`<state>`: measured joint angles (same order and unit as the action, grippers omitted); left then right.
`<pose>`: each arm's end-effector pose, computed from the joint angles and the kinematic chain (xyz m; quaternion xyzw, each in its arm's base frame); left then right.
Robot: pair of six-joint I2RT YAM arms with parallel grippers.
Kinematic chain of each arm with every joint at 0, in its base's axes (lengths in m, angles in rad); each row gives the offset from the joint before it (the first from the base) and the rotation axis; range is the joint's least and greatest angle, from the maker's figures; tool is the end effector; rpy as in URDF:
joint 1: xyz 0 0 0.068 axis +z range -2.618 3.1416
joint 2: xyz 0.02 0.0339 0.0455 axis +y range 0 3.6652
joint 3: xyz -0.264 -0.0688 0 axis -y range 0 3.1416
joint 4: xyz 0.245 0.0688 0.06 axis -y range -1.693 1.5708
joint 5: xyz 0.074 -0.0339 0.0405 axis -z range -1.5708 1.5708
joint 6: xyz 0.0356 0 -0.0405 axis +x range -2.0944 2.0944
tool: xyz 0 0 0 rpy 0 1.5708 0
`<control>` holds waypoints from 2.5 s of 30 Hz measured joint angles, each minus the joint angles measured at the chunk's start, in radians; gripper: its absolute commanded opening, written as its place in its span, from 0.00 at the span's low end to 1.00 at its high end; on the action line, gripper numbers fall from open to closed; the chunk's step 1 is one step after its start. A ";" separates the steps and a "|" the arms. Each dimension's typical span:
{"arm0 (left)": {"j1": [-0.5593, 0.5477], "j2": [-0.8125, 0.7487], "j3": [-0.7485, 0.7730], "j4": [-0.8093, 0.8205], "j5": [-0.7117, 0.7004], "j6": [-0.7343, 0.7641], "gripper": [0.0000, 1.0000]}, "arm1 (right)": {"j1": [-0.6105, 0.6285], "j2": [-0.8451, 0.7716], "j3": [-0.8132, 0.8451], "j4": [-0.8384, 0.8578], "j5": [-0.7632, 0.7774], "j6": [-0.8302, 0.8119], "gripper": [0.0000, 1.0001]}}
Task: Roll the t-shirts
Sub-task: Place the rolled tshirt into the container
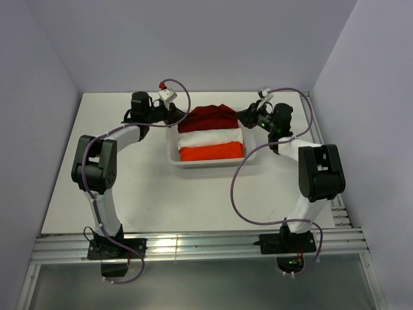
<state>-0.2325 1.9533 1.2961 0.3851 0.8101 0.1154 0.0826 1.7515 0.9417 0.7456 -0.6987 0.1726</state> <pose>0.4262 -0.1274 0.2298 0.3614 0.6797 -0.3458 0.5364 0.3777 0.0542 0.2307 -0.2031 0.6952 0.3294 0.6057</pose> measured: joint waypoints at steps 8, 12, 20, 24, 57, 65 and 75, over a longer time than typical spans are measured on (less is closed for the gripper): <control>-0.032 0.000 0.002 -0.054 0.000 0.054 0.24 | 0.005 -0.016 0.164 -0.234 -0.011 -0.007 0.52; -0.045 -0.001 0.004 -0.089 -0.004 0.084 0.23 | 0.005 0.037 0.420 -0.391 -0.021 0.043 0.98; -0.051 -0.023 0.004 -0.135 -0.018 0.127 0.22 | 0.035 0.290 0.985 -0.844 0.053 0.121 0.25; -0.053 -0.030 0.004 -0.146 -0.022 0.135 0.22 | 0.070 0.408 1.093 -1.024 0.102 0.140 0.13; 0.062 -0.030 0.176 -0.119 0.008 -0.301 0.31 | 0.175 0.351 0.706 -1.045 0.088 0.183 0.00; 0.049 0.159 0.602 -0.194 0.005 -0.497 0.13 | 0.174 0.348 0.692 -1.026 0.085 0.187 0.00; -0.057 0.185 0.322 -0.150 0.073 -0.603 0.00 | 0.174 0.347 0.691 -1.025 0.080 0.191 0.00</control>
<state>-0.2897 2.1380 1.6176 0.2352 0.8833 -0.4877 0.2569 2.0983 1.6329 -0.2794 -0.6186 0.3637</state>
